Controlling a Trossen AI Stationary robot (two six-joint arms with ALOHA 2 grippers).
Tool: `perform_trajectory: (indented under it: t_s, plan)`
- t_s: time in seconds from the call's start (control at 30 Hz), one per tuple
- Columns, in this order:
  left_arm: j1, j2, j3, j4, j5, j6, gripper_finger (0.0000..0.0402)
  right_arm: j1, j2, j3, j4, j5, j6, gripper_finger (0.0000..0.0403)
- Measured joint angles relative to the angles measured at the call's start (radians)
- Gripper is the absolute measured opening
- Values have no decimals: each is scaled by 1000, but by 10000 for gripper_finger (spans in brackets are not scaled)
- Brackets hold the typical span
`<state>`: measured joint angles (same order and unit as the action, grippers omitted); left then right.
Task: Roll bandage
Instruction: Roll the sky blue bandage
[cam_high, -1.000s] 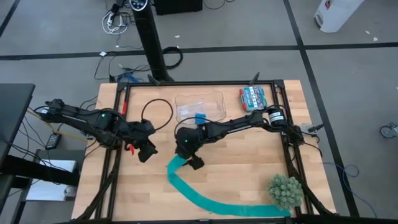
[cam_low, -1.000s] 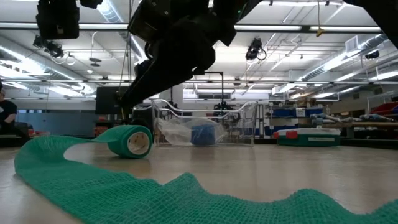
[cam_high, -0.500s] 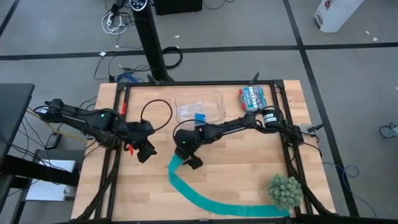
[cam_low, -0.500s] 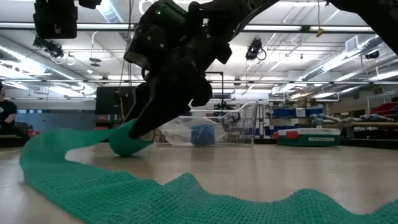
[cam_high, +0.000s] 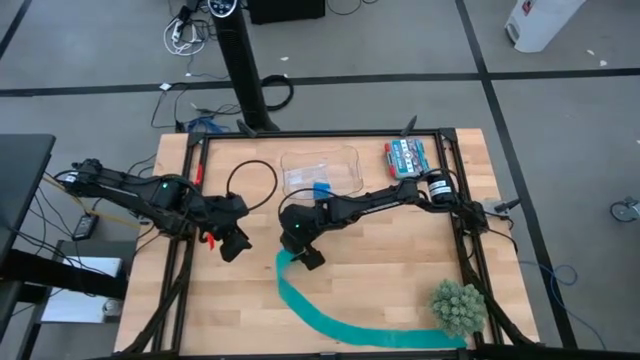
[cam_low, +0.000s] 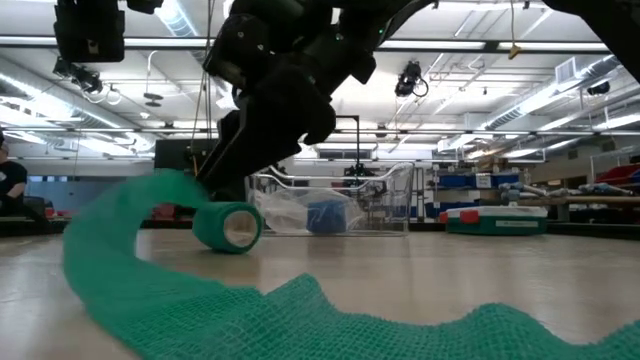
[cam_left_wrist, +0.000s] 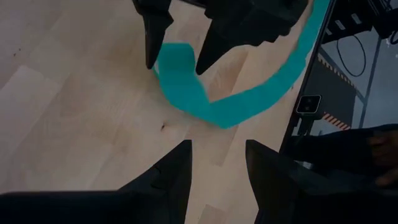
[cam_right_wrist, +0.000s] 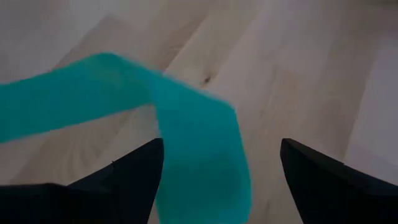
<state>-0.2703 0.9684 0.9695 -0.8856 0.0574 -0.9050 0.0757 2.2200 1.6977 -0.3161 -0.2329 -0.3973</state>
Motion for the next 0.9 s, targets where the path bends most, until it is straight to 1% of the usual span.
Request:
perform_trajectory:
  t_s: [0.2,0.37,0.4,0.57,0.7,0.9]
  plan:
    - [0,0,0,0,0,0,157,-3,0,0,-40,-7,-63,308]
    - [0,0,0,0,0,1,157,-18,0,0,-55,-85,-48,308]
    - [0,0,0,0,0,1,157,-19,1,0,-55,-87,-45,308]
    - [0,0,0,0,0,2,157,-19,3,0,-49,-77,-83,308]
    - [0,0,0,0,0,-5,157,-19,3,0,-52,-77,-75,308]
    - [0,0,-1,0,-1,-13,157,4,0,0,-116,-40,-54,308]
